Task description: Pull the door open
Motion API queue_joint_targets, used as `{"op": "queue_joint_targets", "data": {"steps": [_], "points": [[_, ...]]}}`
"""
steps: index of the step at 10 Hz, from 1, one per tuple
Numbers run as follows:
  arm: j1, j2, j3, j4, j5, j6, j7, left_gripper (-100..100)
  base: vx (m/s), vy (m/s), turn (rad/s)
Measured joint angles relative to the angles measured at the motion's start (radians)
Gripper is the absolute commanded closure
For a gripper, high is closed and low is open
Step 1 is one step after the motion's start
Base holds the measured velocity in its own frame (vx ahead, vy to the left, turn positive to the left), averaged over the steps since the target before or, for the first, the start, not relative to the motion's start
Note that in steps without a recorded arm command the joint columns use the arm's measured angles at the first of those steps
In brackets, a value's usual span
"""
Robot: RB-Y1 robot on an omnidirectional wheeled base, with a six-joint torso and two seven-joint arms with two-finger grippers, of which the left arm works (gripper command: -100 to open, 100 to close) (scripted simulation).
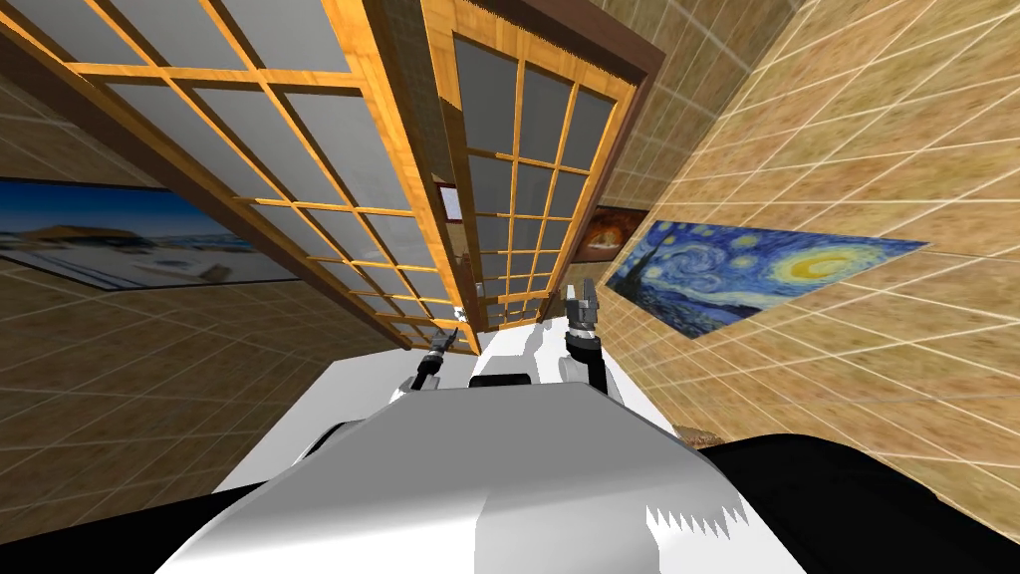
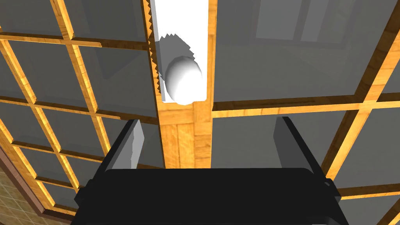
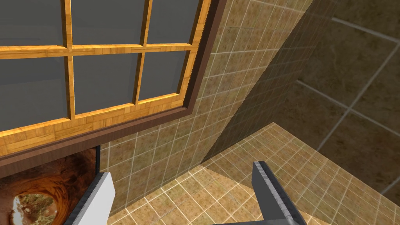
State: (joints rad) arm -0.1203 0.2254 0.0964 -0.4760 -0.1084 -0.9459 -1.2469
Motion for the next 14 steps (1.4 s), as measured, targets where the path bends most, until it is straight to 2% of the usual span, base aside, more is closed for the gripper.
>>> {"op": "queue_joint_targets", "data": {"steps": [2,4,5,8,10,11,13,14], "points": [[0.018,0.004,-0.018,-0.043,-0.016,0.004,0.003,-100,-0.123,0.062,-0.076],[-0.001,0.012,-0.040,-0.032,-0.035,-0.013,0.001,-100,-0.140,0.050,-0.050],[0.005,0.015,-0.045,-0.047,-0.039,-0.010,0.004,-100,-0.031,0.004,0.006],[0.018,0.026,-0.036,-0.052,-0.032,-0.013,0.010,-100,0.166,-0.043,-0.101],[0.026,0.035,-0.023,-0.038,-0.022,-0.030,0.012,-100,0.235,-0.049,-0.154],[0.051,0.047,-0.017,-0.079,-0.017,-0.017,0.022,-100,0.176,-0.042,-0.046],[0.039,0.054,-0.009,-0.041,-0.011,-0.039,0.024,-100,0.108,-0.015,-0.086],[0.026,0.065,0.000,0.005,-0.004,-0.065,0.025,-100,0.207,-0.025,-0.124]]}}
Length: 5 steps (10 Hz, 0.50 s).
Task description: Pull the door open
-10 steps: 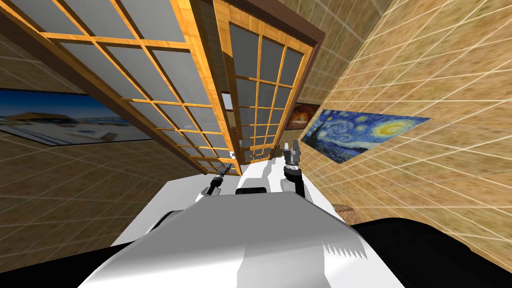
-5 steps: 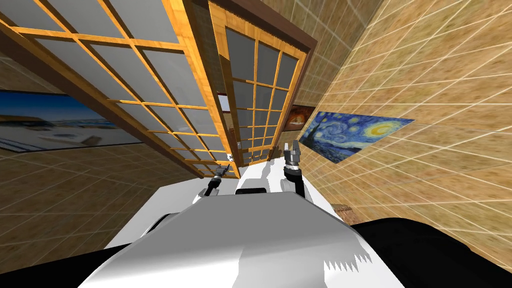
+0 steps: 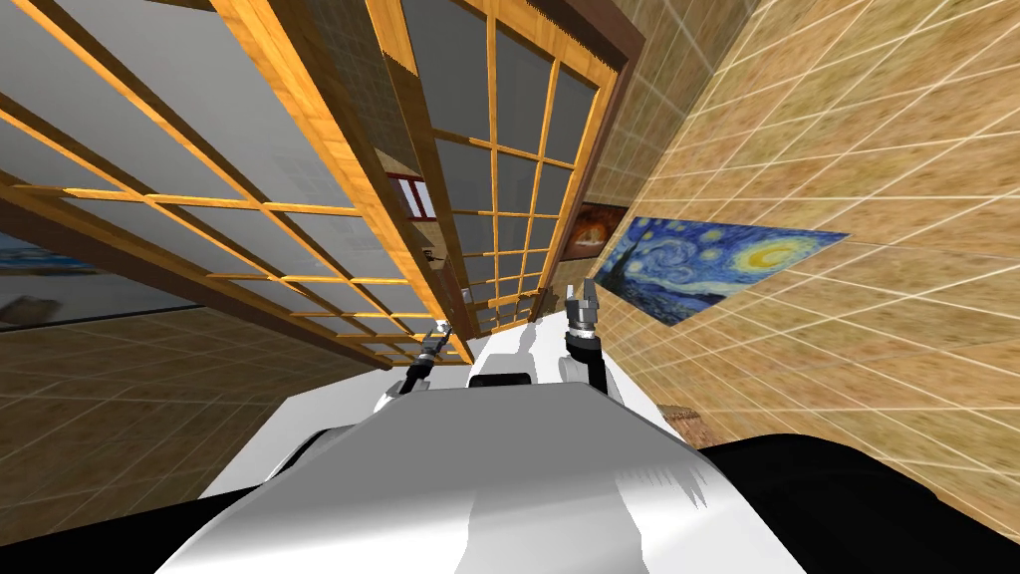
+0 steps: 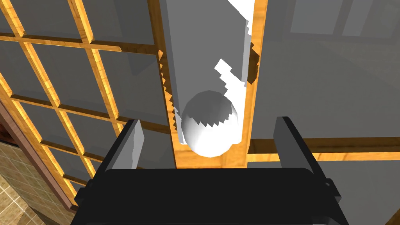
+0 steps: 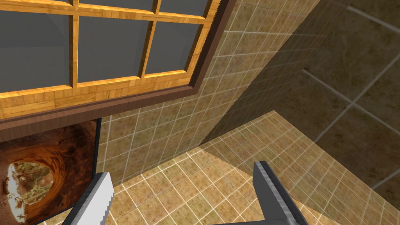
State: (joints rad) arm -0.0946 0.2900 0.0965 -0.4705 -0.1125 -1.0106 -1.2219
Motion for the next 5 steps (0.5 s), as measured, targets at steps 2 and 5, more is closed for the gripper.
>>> {"op": "queue_joint_targets", "data": {"steps": [2,5], "points": [[0.018,0.008,0.006,-0.020,0.005,-0.003,0.006,100,0.028,-0.006,0.007],[0.013,0.009,0.007,-0.017,0.005,-0.003,0.005,100,-0.017,0.007,-0.008]]}}
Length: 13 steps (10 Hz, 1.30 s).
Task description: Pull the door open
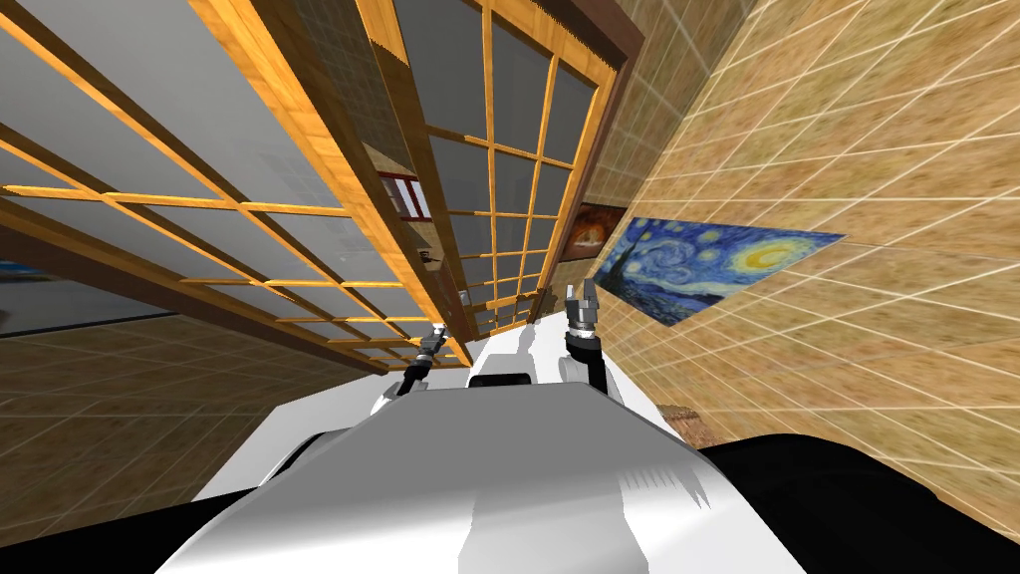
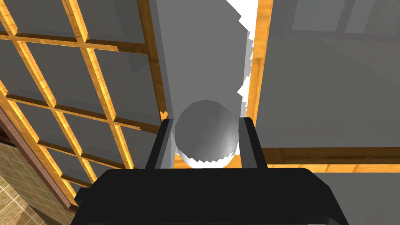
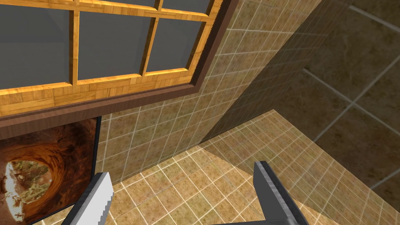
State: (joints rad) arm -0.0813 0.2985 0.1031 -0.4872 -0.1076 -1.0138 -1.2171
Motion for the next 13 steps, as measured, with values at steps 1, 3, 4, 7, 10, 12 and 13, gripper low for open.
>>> {"op": "queue_joint_targets", "data": {"steps": [1,3,4,7,10,12,13], "points": [[0.000,0.000,-0.001,0.000,-0.001,0.000,0.000,100,0.000,0.000,0.000],[0.001,0.000,-0.001,0.001,-0.001,0.000,0.000,100,-0.007,0.003,-0.011],[0.001,0.000,-0.002,0.000,0.002,0.001,0.017,100,-0.020,0.009,-0.026],[0.000,0.001,-0.006,-0.003,0.009,0.004,0.074,100,-0.019,0.010,-0.019],[0.000,0.001,-0.011,-0.007,0.020,0.007,0.148,100,-0.026,0.009,-0.023],[-0.003,0.002,-0.015,-0.004,0.028,0.006,0.201,100,-0.033,0.012,-0.030],[0.001,0.001,-0.017,-0.014,0.033,0.011,0.229,100,-0.028,0.013,-0.017]]}}
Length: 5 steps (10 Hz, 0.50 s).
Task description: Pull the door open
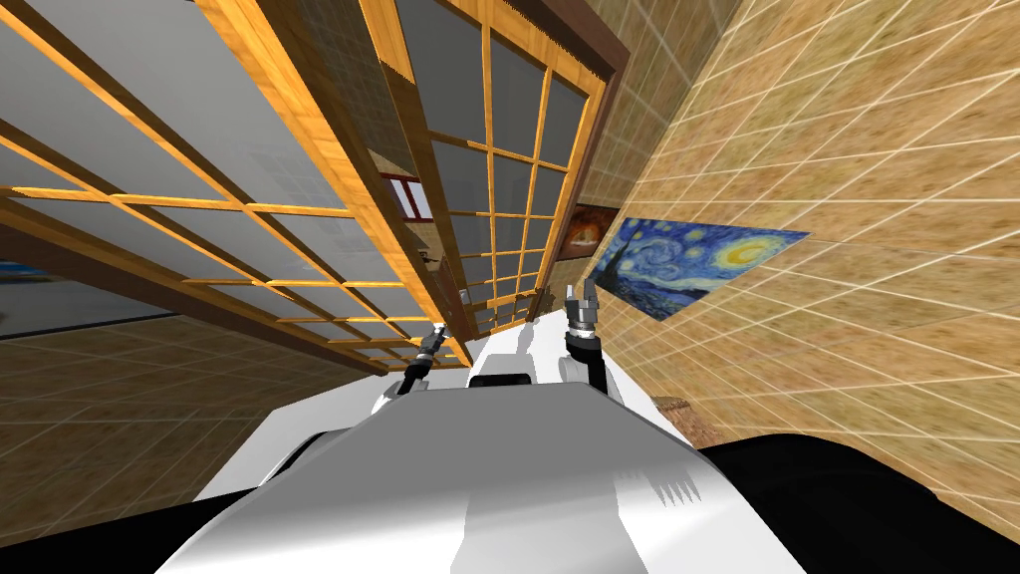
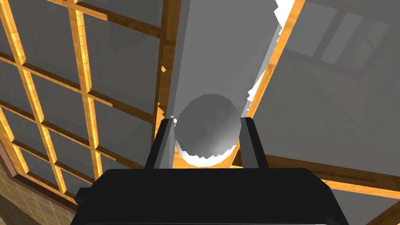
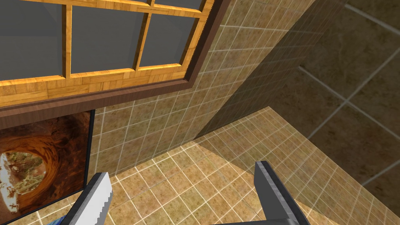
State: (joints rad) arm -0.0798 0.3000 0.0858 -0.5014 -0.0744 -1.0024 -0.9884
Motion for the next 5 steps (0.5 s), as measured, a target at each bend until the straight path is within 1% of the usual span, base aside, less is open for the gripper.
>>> {"op": "queue_joint_targets", "data": {"steps": [1,2,5], "points": [[-0.001,0.000,-0.002,0.001,0.002,0.001,0.020,100,-0.025,0.010,-0.021],[-0.008,0.001,-0.003,0.014,0.006,-0.005,0.043,100,-0.032,0.011,-0.033],[-0.005,0.002,-0.009,0.006,0.017,-0.001,0.114,100,-0.026,0.012,-0.024]]}}
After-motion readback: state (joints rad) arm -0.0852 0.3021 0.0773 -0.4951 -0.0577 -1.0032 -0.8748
